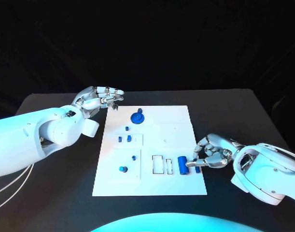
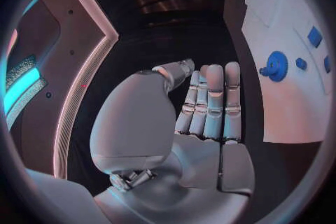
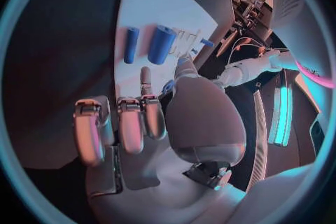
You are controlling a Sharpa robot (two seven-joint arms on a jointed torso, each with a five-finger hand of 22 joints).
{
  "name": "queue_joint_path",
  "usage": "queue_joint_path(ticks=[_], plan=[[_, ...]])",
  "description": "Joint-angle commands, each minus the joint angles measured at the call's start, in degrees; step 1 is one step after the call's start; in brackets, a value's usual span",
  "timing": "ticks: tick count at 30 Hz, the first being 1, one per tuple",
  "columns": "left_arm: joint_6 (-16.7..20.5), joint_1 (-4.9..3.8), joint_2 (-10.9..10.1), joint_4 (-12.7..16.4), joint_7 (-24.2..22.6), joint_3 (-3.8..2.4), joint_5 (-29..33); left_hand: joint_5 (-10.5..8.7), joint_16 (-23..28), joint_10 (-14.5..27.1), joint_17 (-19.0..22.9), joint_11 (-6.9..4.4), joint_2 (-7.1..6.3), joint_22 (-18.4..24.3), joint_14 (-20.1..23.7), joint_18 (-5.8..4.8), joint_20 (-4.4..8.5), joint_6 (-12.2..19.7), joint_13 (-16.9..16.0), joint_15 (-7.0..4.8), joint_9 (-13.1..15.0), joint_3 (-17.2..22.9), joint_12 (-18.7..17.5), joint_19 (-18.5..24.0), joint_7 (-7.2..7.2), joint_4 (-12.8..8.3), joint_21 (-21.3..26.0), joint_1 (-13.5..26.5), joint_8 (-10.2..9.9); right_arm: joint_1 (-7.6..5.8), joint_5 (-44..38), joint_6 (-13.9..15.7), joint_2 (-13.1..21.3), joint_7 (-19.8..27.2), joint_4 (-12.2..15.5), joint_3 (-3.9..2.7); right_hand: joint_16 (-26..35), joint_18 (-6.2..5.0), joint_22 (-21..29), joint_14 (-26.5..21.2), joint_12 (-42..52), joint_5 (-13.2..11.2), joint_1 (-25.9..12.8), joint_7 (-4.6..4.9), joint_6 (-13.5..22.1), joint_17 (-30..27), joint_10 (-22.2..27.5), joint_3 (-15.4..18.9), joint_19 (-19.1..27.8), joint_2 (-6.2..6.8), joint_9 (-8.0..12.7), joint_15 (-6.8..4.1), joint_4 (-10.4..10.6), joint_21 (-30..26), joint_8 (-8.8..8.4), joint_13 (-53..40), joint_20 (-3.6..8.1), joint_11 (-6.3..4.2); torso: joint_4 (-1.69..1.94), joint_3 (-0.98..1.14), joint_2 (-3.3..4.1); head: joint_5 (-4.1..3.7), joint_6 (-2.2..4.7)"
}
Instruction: Assemble the parts on the task board
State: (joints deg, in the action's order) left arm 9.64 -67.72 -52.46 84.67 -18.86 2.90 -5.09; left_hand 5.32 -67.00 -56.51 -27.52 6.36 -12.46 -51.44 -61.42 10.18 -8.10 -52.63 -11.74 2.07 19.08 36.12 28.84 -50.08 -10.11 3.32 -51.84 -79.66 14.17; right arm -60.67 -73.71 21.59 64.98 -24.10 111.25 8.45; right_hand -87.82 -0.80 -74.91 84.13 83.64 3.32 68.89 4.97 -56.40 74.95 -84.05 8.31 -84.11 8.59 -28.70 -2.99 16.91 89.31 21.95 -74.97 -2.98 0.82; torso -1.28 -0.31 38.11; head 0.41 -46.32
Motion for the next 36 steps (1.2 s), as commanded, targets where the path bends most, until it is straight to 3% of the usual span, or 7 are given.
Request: queue_joint_path(ticks=[1, 13, 23, 30, 33, 36], plan=[[-1.08, 0.03, -0.07, 0.24, -0.94, -0.03, 0.53, 0.18, 0.35, 0.44, 0.07, 0.01, -0.02, 0.05, 0.14, 0.32, -0.11, 0.41, -0.07, 0.34, -0.08, -0.03, 0.22, -0.08, -0.18, 0.34, 0.20, 0.44, -0.12, 0.47, -3.92, -0.71, -0.66, -3.11, -0.09, -0.01, -0.25, 0.73, -15.01, 4.87, 0.38, 0.38, -0.66, -0.20, -0.40, 9.92, -1.70, 0.41, -5.83, 0.20, -0.08, -0.37, 0.11, 0.34, 0.32, -9.08, 0.36, -0.35, 0.09, -0.02, 0.00, 0.01, -0.30], [-1.21, 0.05, -0.29, 0.26, -0.61, -0.03, 0.56, 0.19, 0.34, 0.47, 0.07, 0.00, 0.00, 0.12, 0.14, 0.33, -0.13, 0.40, -0.07, 0.34, -0.07, -0.07, 0.28, -0.08, -0.17, 0.45, 0.30, 0.53, -0.09, 1.86, -5.20, 0.25, -4.29, -5.15, -1.74, 0.00, -0.36, 0.80, -15.09, 4.92, 0.56, 0.45, -1.96, -0.38, -0.60, 10.19, -1.84, 0.71, -5.89, -0.04, -0.34, -0.50, 0.14, 0.69, 0.99, -9.37, 0.46, -0.51, 0.12, -0.14, 0.00, 0.45, -1.02], [-1.35, 0.05, -0.46, 0.33, -0.46, -0.03, 0.57, 0.21, 0.33, 0.49, 0.06, -0.03, 0.11, 0.17, 0.14, 0.34, -0.14, 0.37, -0.08, 0.33, -0.05, -0.03, 0.33, -0.09, -0.14, 0.49, 0.37, 0.50, -0.06, 3.55, -5.04, -2.10, -6.79, -7.25, -3.73, 0.04, -0.41, 0.80, -15.09, 4.94, 0.47, 0.43, -2.21, -0.48, -0.68, 10.32, -1.81, 0.32, -5.89, -0.92, -0.47, -0.57, 0.08, 0.69, 1.37, -9.37, 0.53, -0.60, 0.10, -0.09, -0.02, 1.01, -1.34], [-1.44, 0.05, -0.54, 0.32, -0.32, -0.03, 0.58, 0.21, 0.33, 0.49, 0.06, -0.03, 0.11, 0.17, 0.14, 0.34, -0.14, 0.37, -0.08, 0.33, -0.05, -0.03, 0.33, -0.09, -0.14, 0.49, 0.37, 0.50, -0.06, 4.05, -6.62, -2.97, -7.52, -9.28, -4.36, 0.06, -0.53, 0.80, -15.09, 4.99, 0.41, 0.21, 0.24, -0.76, -0.94, 10.63, -1.86, -0.75, -5.89, -2.58, -0.74, -0.78, -0.16, 0.69, 2.25, -9.51, 0.70, -0.85, 0.05, -0.13, -0.06, 1.04, -1.40], [-1.52, 0.05, -0.57, 0.31, -0.21, -0.03, 0.58, 0.21, 0.33, 0.49, 0.06, -0.03, 0.11, 0.17, 0.14, 0.34, -0.14, 0.37, -0.08, 0.33, -0.05, -0.03, 0.33, -0.09, -0.14, 0.49, 0.37, 0.50, -0.06, 4.12, -7.15, -1.67, -7.65, -10.02, -4.39, 0.06, -0.57, 0.80, -15.09, 5.00, 0.47, 0.17, 3.19, -1.13, -1.53, 10.75, -2.03, -2.09, -5.89, -4.71, -0.94, -1.04, -0.41, 0.69, 3.12, -9.73, 0.90, -1.17, 0.00, -0.11, -0.05, 1.14, -1.31], [-1.54, 0.05, -0.57, 0.30, -0.16, -0.03, 0.58, 0.22, 0.32, 0.55, 0.05, -0.05, 0.15, 0.24, 0.15, 0.35, -0.14, 0.30, -0.07, 0.31, -0.03, -0.02, 0.39, -0.12, -0.10, 0.50, 0.46, 0.45, 0.01, 4.15, -6.74, 0.56, -7.59, -10.23, -4.19, 0.06, -0.73, 0.80, -15.09, 5.09, 0.67, 0.20, 5.53, -1.51, -2.19, 11.19, -2.29, -3.93, -5.89, -5.78, -0.96, -1.30, -0.49, 0.69, 3.72, -10.03, 1.12, -1.51, 0.04, -0.10, -0.06, 1.10, -1.26]])
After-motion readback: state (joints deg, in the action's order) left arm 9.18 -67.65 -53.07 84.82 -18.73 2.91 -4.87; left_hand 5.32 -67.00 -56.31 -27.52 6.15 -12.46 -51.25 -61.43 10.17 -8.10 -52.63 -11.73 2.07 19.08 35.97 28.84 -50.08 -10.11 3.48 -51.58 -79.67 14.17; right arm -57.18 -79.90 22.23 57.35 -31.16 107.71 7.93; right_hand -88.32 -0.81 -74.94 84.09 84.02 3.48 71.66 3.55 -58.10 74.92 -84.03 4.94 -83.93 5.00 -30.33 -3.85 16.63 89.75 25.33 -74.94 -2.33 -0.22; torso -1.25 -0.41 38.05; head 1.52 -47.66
